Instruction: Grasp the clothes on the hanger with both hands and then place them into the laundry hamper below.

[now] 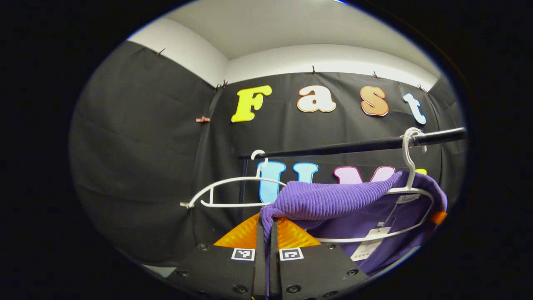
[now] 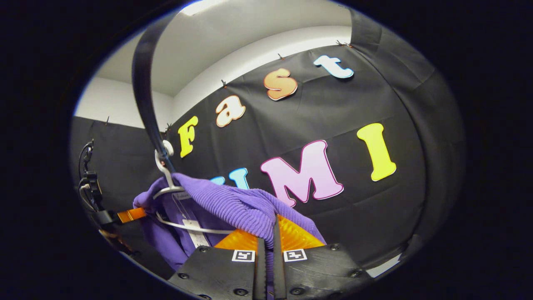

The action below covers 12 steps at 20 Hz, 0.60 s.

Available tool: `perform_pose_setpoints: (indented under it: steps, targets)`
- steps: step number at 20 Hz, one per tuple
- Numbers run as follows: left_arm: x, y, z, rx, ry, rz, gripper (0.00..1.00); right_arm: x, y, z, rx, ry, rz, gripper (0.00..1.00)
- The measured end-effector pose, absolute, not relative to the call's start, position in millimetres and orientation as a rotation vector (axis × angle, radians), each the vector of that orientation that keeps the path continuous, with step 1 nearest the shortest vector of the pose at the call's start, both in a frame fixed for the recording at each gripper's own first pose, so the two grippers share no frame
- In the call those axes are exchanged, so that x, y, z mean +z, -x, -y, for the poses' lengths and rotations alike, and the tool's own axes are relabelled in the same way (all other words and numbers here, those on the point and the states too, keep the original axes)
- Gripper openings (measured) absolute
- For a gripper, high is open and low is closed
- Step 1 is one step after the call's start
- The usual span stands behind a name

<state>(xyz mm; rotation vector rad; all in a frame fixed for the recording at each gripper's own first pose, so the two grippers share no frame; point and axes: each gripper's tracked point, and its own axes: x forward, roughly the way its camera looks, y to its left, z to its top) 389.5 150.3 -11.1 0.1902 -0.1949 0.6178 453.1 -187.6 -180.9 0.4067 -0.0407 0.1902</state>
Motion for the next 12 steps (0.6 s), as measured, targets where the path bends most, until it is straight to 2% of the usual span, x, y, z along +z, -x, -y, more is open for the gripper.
perform_pose_setpoints:
  steps: [1, 2, 7, 8, 9, 10, 12]
  targets:
    - [-5, -390, -153, 0.624, -0.211, 0.212, 0.07, -173, -458, 192, 0.180, -0.420, 0.065, 0.06]
    - [3, -392, -156, 0.627, -0.220, 0.229, 0.07, -163, -463, 193, 0.178, -0.440, 0.087, 0.11]
    - [22, -396, -209, 0.722, -0.197, 0.259, 0.07, -130, -478, 146, 0.285, -0.474, 0.147, 0.10]
    - [16, -398, -217, 0.733, -0.186, 0.241, 0.08, -131, -480, 140, 0.295, -0.472, 0.143, 0.10]
    - [5, -400, -223, 0.735, -0.178, 0.218, 0.08, -134, -484, 137, 0.299, -0.473, 0.137, 0.14]
    - [-6, -402, -228, 0.736, -0.181, 0.193, 0.07, -138, -486, 136, 0.301, -0.480, 0.127, 0.11]
    - [-30, -406, -235, 0.733, -0.187, 0.146, 0.08, -138, -487, 139, 0.303, -0.526, 0.127, 0.10]
